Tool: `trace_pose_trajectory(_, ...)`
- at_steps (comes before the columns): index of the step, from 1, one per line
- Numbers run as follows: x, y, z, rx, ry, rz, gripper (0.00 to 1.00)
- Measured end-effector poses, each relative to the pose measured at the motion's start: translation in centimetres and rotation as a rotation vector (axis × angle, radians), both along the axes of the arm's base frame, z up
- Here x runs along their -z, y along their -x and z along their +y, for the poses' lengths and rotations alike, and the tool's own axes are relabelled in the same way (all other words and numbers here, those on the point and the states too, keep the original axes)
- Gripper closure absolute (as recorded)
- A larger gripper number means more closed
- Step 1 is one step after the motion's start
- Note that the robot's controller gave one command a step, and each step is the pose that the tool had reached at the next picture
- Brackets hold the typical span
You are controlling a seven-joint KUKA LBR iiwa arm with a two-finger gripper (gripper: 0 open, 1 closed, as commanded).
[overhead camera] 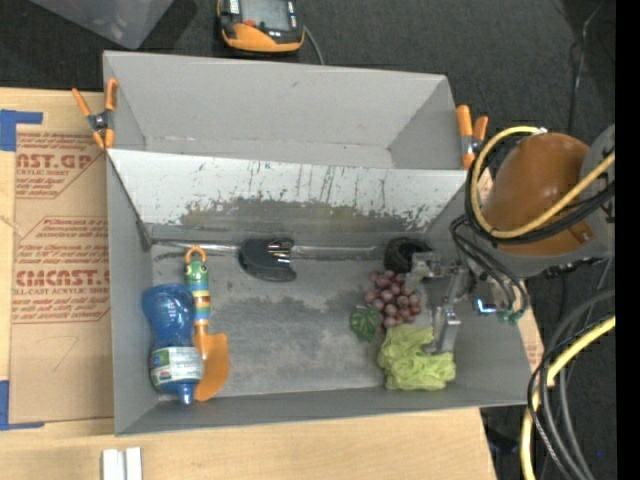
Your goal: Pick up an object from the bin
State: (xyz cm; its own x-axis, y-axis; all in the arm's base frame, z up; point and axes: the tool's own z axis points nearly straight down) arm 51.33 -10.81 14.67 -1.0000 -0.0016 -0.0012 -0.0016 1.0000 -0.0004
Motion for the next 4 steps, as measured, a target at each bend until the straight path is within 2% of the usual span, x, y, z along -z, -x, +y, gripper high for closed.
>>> trace_pose_trajectory(1, 0.0, 0.0, 0.0, 0.000, 0.000, 0.000, 0.00)
trace_pose_trajectory(2, 5.4, 1.4, 1.2, -0.357, 0.000, 0.000, 0.00)
trace_pose_trajectory(3, 5.9, 1.2, -1.0, -0.412, 0.001, -0.002, 0.00)
trace_pose_trajectory(4, 7.2, 1.8, -2.7, -0.737, 0.002, -0.006, 0.00)
